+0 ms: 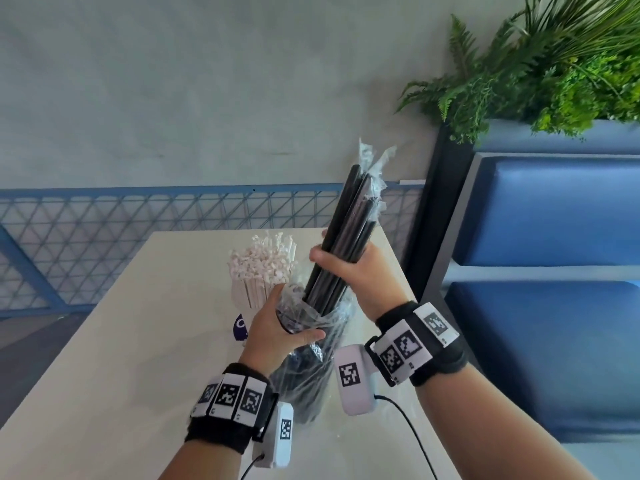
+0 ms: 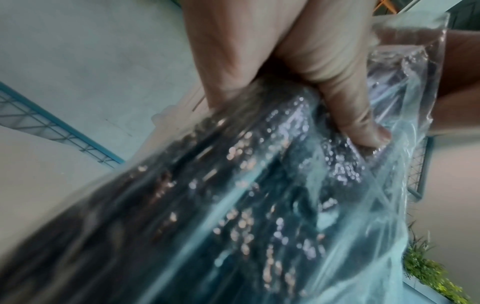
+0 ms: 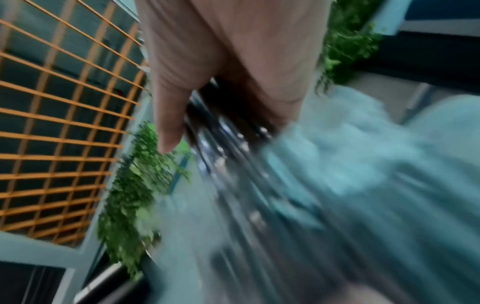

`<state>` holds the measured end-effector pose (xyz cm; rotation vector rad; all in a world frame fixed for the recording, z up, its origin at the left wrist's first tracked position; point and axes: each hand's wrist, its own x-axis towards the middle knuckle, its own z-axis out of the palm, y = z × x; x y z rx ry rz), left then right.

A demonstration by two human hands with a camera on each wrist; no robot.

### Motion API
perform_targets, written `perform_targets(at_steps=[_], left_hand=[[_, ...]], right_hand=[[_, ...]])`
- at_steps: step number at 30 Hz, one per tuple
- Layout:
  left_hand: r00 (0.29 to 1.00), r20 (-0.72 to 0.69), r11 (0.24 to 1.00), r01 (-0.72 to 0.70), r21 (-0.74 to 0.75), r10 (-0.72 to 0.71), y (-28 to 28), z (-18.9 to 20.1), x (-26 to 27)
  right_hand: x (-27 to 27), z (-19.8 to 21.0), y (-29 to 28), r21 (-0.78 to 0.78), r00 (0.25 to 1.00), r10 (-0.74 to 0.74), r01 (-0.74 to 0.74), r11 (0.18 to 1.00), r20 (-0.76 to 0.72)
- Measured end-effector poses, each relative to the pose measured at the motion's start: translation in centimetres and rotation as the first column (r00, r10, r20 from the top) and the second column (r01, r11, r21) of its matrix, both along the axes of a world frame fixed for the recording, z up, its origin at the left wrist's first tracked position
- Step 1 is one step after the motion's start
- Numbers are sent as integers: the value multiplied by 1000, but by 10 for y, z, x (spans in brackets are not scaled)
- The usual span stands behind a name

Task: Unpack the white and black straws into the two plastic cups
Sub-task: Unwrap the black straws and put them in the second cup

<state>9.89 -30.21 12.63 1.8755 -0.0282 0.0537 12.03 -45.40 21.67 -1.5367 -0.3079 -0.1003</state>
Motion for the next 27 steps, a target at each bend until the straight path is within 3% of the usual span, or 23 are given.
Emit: perform_targets(at_steps=[2,7,11,16,21,27], left_hand=[[1000,4,1000,6,13,-6,-1,3,-3],[1000,1,1000,-8,3,8,1,2,-4],[999,10,999,-40,25,39,2,0,-4],[996,72,999,-49,21,47,3,-3,-4],[989,140,996,-62,58,54,2,-1,-6],[988,140,997,-72,43,65,3,-1,-5]], right_hand=[[-5,-18,6,-48,995,63,-66,997,-72],[-1,-28,14,-52,993,-69,65,997,-91],[7,-12,13,58,987,-141,146,988,-76],[6,2,14,14,994,-101,101,995,-50],[24,41,-4,114,978,-209,209,971,-12],[48,78,-35,77,942,-324,317,945,91]])
